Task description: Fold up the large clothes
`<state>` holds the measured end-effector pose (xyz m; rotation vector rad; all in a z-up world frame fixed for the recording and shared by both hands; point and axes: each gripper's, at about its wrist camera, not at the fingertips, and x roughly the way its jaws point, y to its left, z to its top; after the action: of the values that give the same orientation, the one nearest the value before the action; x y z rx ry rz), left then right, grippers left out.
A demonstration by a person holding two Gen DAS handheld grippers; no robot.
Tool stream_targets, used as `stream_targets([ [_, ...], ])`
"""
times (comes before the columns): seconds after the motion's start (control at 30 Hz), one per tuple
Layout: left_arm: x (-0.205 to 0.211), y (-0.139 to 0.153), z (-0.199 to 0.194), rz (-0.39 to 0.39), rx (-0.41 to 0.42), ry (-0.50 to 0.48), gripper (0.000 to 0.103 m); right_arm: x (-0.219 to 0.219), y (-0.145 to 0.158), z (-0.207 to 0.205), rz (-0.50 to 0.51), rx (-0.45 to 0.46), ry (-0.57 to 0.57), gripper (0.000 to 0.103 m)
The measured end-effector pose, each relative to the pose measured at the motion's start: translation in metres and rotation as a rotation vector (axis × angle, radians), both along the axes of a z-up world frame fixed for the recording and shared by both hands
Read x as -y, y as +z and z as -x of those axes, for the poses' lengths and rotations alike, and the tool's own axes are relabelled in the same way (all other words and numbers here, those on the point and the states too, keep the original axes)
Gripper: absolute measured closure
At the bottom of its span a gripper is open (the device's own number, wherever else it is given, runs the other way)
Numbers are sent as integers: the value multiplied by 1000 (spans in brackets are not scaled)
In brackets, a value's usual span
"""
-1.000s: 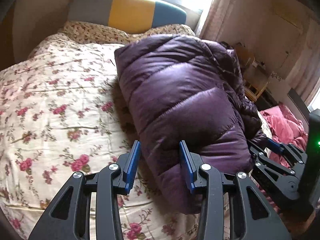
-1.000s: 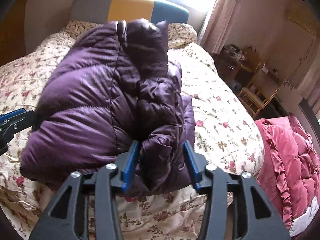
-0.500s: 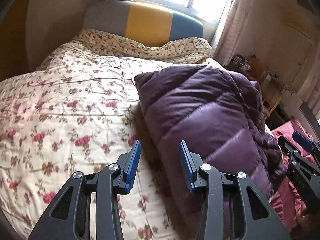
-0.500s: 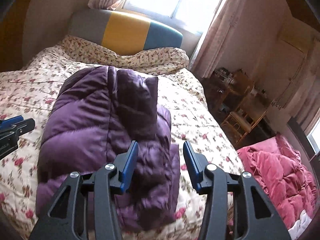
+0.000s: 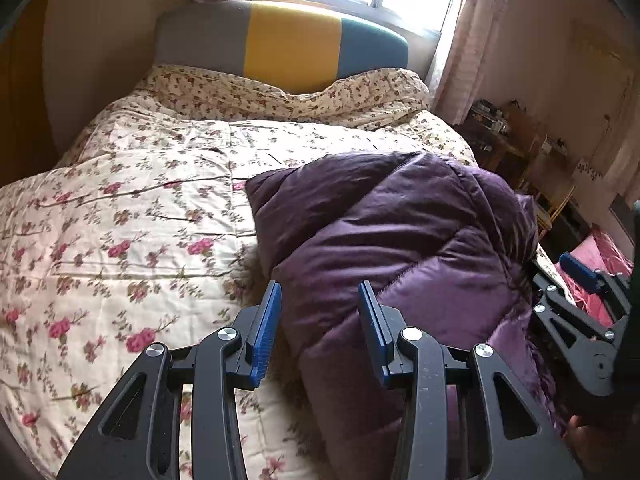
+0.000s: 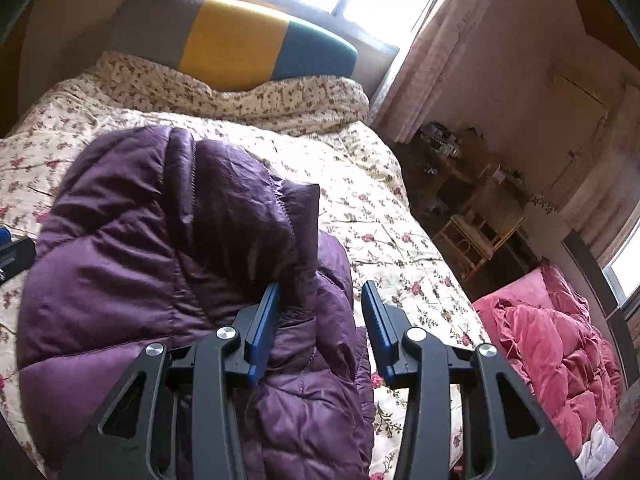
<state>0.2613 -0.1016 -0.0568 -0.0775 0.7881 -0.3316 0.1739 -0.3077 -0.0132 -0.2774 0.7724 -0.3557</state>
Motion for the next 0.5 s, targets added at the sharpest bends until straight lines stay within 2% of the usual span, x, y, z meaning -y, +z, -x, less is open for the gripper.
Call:
stream_targets([
  [0.23, 24, -10, -15, -11, -20, -25, 63, 24, -33, -9, -84, -63, -18, 64],
  [0.5, 53, -36, -19, -39, -24, -41, 63, 48, -67, -11, -207, -75, -26, 64],
])
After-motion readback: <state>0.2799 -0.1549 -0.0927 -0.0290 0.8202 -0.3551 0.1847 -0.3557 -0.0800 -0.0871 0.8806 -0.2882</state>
